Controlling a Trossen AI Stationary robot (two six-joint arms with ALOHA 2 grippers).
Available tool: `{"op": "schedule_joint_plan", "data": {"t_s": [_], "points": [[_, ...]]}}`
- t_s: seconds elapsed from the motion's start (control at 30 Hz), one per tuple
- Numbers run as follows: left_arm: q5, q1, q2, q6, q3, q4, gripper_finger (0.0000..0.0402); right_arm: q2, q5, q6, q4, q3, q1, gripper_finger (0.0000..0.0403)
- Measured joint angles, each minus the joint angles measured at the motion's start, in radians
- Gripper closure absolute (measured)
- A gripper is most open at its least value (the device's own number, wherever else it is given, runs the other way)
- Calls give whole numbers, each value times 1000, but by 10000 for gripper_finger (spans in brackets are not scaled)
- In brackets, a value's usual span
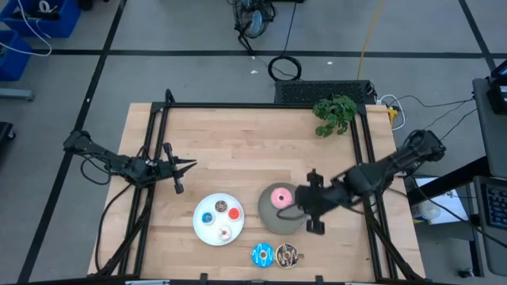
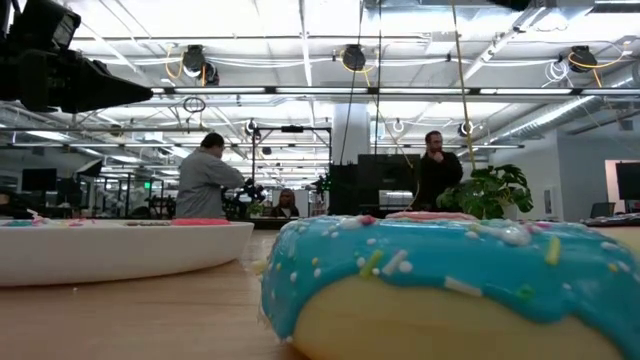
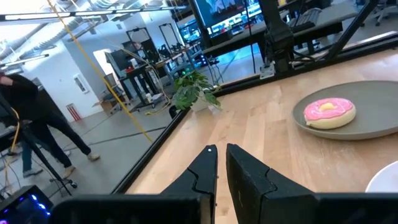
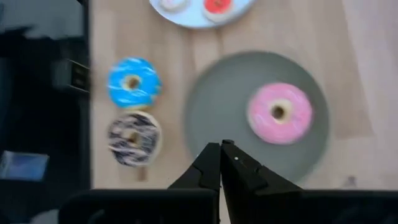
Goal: Pick & Place donuts
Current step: Put the large black donut on the gray plate
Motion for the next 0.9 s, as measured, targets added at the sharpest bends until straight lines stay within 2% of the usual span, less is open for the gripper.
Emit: {"op": "schedule_joint_plan", "data": {"t_s": [0.23,0.6,0.8,0.9], "points": [[0,0,0,-18,0,0,360,40,68,102,62,0,123,402],[0,0,0,-26,0,-2,360,191,68,129,175,13,190,403],[0,0,0,-27,0,-5,360,310,16,126,163,150,207,403],[0,0,0,-26,0,-5,360,395,13,122,30,276,214,403]]}}
